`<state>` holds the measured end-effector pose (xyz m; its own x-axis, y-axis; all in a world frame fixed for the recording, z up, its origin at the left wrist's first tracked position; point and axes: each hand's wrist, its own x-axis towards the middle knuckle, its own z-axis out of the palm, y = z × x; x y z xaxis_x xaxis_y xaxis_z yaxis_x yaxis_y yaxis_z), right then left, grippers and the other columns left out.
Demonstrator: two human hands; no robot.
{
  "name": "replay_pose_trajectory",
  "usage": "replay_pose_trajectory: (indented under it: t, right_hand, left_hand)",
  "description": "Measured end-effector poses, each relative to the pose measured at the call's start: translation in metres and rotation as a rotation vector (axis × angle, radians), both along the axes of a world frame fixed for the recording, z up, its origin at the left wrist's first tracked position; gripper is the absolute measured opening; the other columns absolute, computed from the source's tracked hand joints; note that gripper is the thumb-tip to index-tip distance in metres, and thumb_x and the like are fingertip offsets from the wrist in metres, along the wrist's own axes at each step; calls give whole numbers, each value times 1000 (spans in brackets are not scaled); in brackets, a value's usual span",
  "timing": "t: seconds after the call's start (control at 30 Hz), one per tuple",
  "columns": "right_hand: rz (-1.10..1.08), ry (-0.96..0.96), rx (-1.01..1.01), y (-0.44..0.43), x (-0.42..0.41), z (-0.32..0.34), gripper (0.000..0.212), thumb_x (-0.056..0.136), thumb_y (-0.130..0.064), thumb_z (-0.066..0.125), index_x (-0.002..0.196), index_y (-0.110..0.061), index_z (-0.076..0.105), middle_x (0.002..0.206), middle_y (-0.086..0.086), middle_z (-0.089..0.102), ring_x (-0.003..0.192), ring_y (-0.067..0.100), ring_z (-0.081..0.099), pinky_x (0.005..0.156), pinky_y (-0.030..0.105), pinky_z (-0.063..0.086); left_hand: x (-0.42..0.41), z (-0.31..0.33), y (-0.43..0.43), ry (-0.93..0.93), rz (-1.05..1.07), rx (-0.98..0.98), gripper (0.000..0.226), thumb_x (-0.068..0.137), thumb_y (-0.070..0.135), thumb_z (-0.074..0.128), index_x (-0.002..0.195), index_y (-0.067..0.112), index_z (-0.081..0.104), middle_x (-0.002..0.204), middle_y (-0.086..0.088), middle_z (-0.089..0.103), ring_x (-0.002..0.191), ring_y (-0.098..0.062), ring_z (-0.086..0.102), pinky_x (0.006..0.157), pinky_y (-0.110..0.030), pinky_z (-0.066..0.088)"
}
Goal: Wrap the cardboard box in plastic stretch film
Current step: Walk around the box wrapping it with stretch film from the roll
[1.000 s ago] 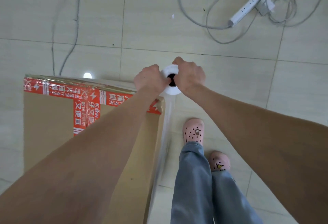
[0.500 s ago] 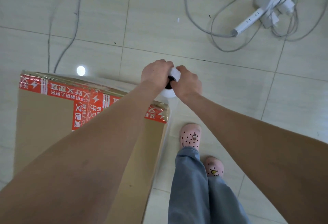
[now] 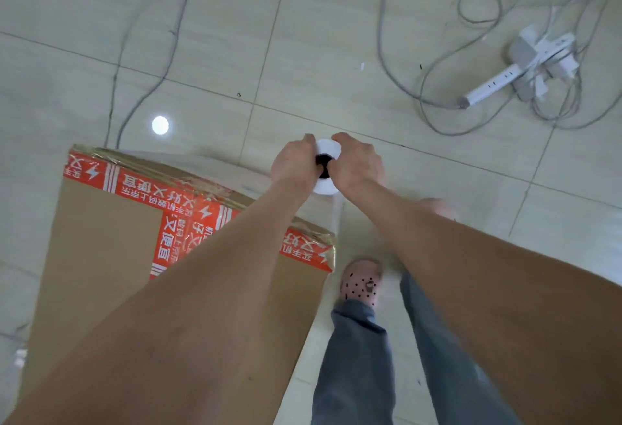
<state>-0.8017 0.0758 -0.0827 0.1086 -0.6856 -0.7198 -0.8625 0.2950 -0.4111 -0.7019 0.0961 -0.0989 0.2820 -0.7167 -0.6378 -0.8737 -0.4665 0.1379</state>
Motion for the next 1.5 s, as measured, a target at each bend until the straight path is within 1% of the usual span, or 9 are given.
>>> replay_pose_trajectory:
  t: [0.2, 0.33, 0.67, 0.87, 0.97, 1.1, 1.23, 1.4, 1.5]
  right_hand:
    - [299, 0, -34, -30, 12, 3, 37, 92, -16, 39, 125, -25, 53, 115, 2, 61, 93, 23, 53, 71, 27, 33]
    - [330, 7, -91, -44, 21, 1, 35, 93, -20, 48, 128, -18, 46, 121, 5, 55, 105, 28, 56, 69, 31, 35]
    - [517, 8, -108, -66, 17, 0, 32, 90, -17, 51, 122, -19, 48, 118, 7, 48, 82, 29, 52, 65, 32, 37]
    - [743, 56, -206, -85, 33, 1, 35, 89, -16, 52, 124, -21, 49, 122, 2, 47, 78, 28, 52, 65, 33, 42]
    - [850, 66, -285, -91, 41, 1, 41, 89, -14, 54, 128, -22, 46, 125, 1, 46, 102, 26, 52, 65, 33, 39]
    - [685, 84, -234, -90, 54, -3, 38, 89, -20, 57, 125, -20, 44, 121, 3, 48, 103, 25, 52, 65, 32, 33]
    - [629, 70, -236, -87, 61, -3, 32, 87, -13, 55, 119, -16, 47, 118, 5, 48, 88, 25, 47, 62, 32, 31]
    - [947, 9, -340, -96, 74, -1, 32, 89, -12, 52, 120, -20, 50, 119, 2, 49, 102, 25, 49, 63, 32, 33]
    - [1074, -77, -368, -103, 85, -1, 36, 89, -14, 53, 124, -24, 49, 121, -2, 52, 110, 22, 46, 65, 32, 35]
  left_hand:
    - [10, 2, -16, -6, -34, -37, 23, 87, 10, 45, 107, 9, 56, 103, -9, 62, 95, -28, 58, 63, -30, 35]
    - [22, 4, -25, -64, 102, -90, 22, 86, 14, 50, 105, 8, 61, 103, -11, 60, 93, -31, 59, 62, -31, 37]
    - [13, 3, -29, -84, 250, -154, 23, 84, 14, 55, 106, 7, 51, 107, -10, 51, 86, -29, 53, 59, -35, 35]
    - [15, 7, -34, -41, 496, -183, 21, 80, 12, 58, 99, 4, 53, 102, -12, 54, 89, -31, 53, 64, -37, 41]
    - [17, 6, -36, -57, 660, -199, 23, 81, 19, 63, 97, 7, 52, 100, -8, 54, 85, -27, 54, 64, -35, 40]
    - [33, 1, -38, -50, 899, -213, 23, 81, 20, 65, 96, 10, 50, 104, -8, 58, 91, -28, 57, 65, -32, 40]
    - [34, 2, -32, -83, 762, -227, 29, 83, 23, 65, 103, 8, 50, 109, -8, 52, 92, -28, 55, 66, -35, 40]
    - [43, 7, -36, -115, 509, -243, 25, 83, 13, 56, 108, 8, 53, 110, -9, 50, 92, -30, 54, 63, -38, 44]
    - [45, 8, -38, -90, 674, -234, 25, 84, 17, 60, 104, 5, 53, 109, -11, 51, 89, -31, 56, 65, -38, 43]
